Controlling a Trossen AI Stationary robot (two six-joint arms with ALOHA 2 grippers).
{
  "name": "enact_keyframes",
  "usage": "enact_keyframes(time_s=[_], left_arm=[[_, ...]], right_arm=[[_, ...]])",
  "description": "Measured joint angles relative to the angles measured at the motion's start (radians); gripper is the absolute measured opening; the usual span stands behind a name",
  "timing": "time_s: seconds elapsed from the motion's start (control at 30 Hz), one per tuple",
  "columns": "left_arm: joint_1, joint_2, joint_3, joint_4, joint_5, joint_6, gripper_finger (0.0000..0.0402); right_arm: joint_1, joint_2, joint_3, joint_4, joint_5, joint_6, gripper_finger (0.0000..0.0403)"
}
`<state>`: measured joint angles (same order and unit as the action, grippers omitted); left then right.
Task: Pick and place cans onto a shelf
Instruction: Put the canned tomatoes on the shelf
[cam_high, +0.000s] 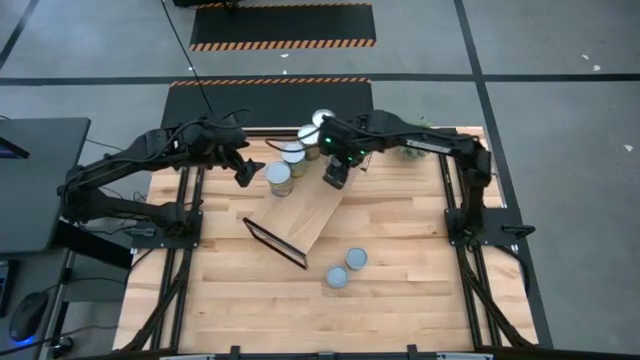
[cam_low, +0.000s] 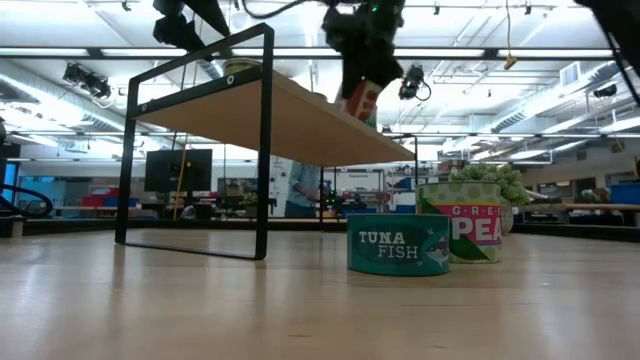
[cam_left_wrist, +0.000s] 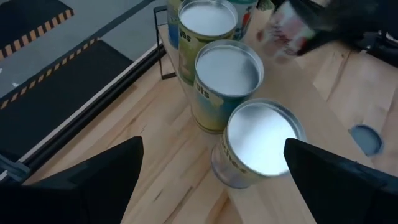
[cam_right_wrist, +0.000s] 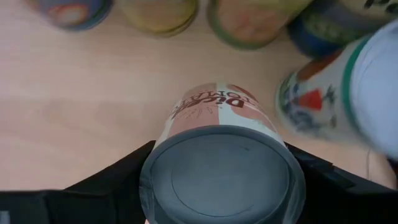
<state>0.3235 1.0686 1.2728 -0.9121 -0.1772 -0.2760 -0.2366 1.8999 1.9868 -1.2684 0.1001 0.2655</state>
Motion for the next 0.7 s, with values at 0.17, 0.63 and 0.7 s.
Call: enact_keyframes(time_s=[0.17,0.63,0.7], left_arm=[[-0.002,-0.012,-0.001,-0.003,0.021,0.003,0.0396],[-0.009,-0.022,-0.001,0.002,0.131,0.037,0.0396],[-0.009,-0.022,-0.001,0.002,0.130,0.037,0.0396]], right_arm=[[-0.017,0.067,0.066,-0.022,-0.008,-0.005,0.0294],[-0.052,0.097,0.059,-0.008,-0.042,-0.043,0.0308],[-0.057,0.096,0.059,-0.003,-0.044,-0.046,0.0310]])
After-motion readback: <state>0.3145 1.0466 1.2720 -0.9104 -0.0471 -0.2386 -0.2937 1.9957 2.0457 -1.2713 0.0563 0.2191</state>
